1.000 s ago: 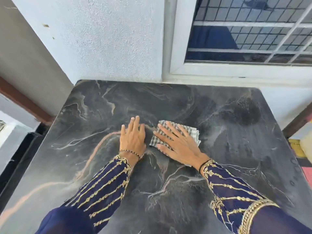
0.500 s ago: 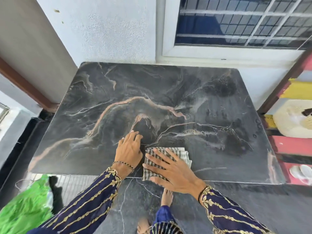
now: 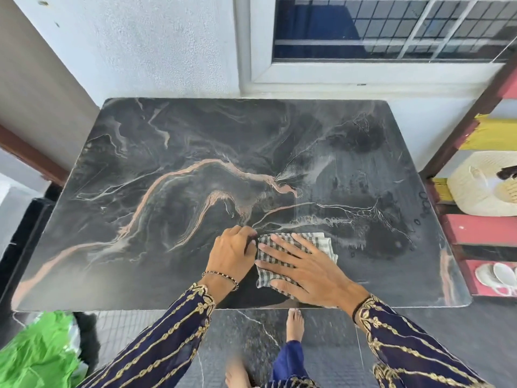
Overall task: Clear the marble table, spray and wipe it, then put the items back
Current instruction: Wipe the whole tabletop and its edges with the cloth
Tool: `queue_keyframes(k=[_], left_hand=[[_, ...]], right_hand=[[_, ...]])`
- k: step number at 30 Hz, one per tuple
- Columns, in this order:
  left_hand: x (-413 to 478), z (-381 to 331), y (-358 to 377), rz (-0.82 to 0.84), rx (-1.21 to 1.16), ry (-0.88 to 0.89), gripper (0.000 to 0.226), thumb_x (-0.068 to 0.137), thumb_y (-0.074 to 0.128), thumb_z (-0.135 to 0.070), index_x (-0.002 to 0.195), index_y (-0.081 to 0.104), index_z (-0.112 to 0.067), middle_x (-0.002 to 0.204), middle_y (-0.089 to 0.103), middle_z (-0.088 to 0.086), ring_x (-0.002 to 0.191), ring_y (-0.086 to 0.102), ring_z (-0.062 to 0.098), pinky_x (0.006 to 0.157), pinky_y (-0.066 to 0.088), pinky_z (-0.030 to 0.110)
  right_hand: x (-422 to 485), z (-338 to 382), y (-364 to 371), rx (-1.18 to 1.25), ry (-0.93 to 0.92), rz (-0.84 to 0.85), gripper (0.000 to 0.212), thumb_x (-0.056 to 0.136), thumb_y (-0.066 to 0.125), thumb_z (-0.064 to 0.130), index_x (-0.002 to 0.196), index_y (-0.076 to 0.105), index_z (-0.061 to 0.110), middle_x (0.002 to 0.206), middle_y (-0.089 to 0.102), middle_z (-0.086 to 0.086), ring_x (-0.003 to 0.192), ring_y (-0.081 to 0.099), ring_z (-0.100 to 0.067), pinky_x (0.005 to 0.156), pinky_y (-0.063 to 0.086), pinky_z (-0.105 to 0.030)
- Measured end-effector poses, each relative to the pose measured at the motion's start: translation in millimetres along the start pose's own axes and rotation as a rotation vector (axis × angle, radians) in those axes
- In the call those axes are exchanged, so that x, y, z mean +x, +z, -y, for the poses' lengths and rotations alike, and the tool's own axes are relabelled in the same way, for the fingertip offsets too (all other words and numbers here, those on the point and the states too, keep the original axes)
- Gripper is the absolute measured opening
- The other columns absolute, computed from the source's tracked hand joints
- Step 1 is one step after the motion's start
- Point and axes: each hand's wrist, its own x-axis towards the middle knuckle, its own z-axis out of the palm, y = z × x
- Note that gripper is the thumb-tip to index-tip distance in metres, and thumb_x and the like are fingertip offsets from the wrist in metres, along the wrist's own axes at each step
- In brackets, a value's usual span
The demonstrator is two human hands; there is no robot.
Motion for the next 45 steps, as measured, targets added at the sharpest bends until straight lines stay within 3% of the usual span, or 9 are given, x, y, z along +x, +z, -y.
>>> queue_keyframes(k=[7,11,16,19,21,23,28,34,45], left_hand=[[62.4,-17.1,3.9,-0.044,0.012,0.081,0.022,0.093,0.052,-0.021,0.11,0.064,-0.013,0.107,0.068,0.003,0.1,0.062,0.025,0.088,0.049,0.037],[114.1,-27.6,3.6,0.041,0.095,0.105,0.049,0.092,0.038,-0.047,0.116,0.06,-0.009,0.11,0.065,0.006,0.103,0.06,0.028,0.088,0.049,0.041],[193.5,-37.4,-3.6,0.089,0.046,0.02,0.061,0.089,0.057,-0.045,0.137,0.042,-0.01,0.136,0.052,0.008,0.132,0.041,0.026,0.107,0.036,0.037],[238.3,-41.9,-9.7,0.162,0.049,-0.022,0.098,0.074,0.071,-0.053,0.148,0.019,-0.014,0.15,0.036,0.01,0.143,0.023,0.029,0.117,0.024,0.045],[265.6,-45.6,-10.8,0.224,0.163,-0.109,0.135,0.057,0.08,-0.059,0.15,-0.009,-0.017,0.159,0.01,0.015,0.146,0.011,0.037,0.115,0.02,0.056],[284.6,-53.0,-8.3,0.291,0.292,-0.207,0.155,0.048,0.086,-0.057,0.146,-0.027,-0.015,0.159,-0.006,0.019,0.145,0.004,0.044,0.11,0.024,0.062],[310.0,-67.9,-0.3,0.482,0.444,-0.353,0.154,0.047,0.089,-0.052,0.146,-0.017,0.002,0.157,-0.008,0.026,0.143,-0.001,0.05,0.108,0.026,0.067],[325.8,-69.3,10.9,0.626,0.636,-0.323,0.153,0.047,0.086,-0.059,0.144,-0.012,0.008,0.155,-0.01,0.031,0.137,-0.002,0.062,0.102,0.032,0.07],[331.1,-65.2,18.1,0.645,0.723,-0.318,0.155,0.044,0.085,-0.062,0.144,-0.01,0.009,0.155,-0.009,0.031,0.136,-0.002,0.062,0.105,0.032,0.068]], right_hand=[[53.7,-79.9,-14.3,0.008,0.035,-0.043,0.053,0.107,0.02,0.059,0.157,0.02,0.043,0.169,0.005,0.014,0.157,-0.003,-0.014,0.127,0.007,-0.05],[92.2,-128.9,-25.1,0.001,0.053,-0.06,0.055,0.107,0.021,0.059,0.157,0.026,0.037,0.169,0.004,0.015,0.157,-0.004,-0.012,0.127,0.007,-0.048],[147.1,-196.2,-36.3,-0.03,0.067,-0.067,0.054,0.107,0.024,0.052,0.159,0.022,0.038,0.169,0.006,0.015,0.157,-0.001,-0.013,0.126,0.004,-0.045],[176.4,-229.4,-45.8,-0.022,0.065,-0.067,0.056,0.105,0.022,0.057,0.157,0.026,0.039,0.169,0.01,0.014,0.157,0.0,-0.013,0.126,0.005,-0.046],[198.4,-251.5,-52.3,0.009,0.097,-0.072,0.058,0.104,0.013,0.06,0.157,0.025,0.04,0.169,0.009,0.016,0.157,-0.002,-0.011,0.127,0.005,-0.046],[221.3,-273.6,-58.8,0.009,0.125,-0.09,0.06,0.102,0.007,0.061,0.157,0.02,0.041,0.169,0.005,0.017,0.157,-0.003,-0.01,0.127,0.004,-0.045],[264.5,-313.7,-73.1,0.006,0.195,-0.083,0.061,0.1,0.004,0.064,0.158,0.003,0.047,0.168,-0.002,0.018,0.156,-0.006,-0.009,0.126,-0.001,-0.043],[287.6,-331.5,-79.6,0.025,0.238,-0.087,0.059,0.1,0.005,0.062,0.157,0.003,0.048,0.168,-0.001,0.019,0.156,-0.004,-0.008,0.126,-0.003,-0.043],[231.0,-376.0,-75.2,0.013,0.32,-0.099,0.064,0.094,-0.007,0.07,0.156,-0.005,0.05,0.167,-0.008,0.02,0.156,-0.009,-0.011,0.127,-0.002,-0.046]])
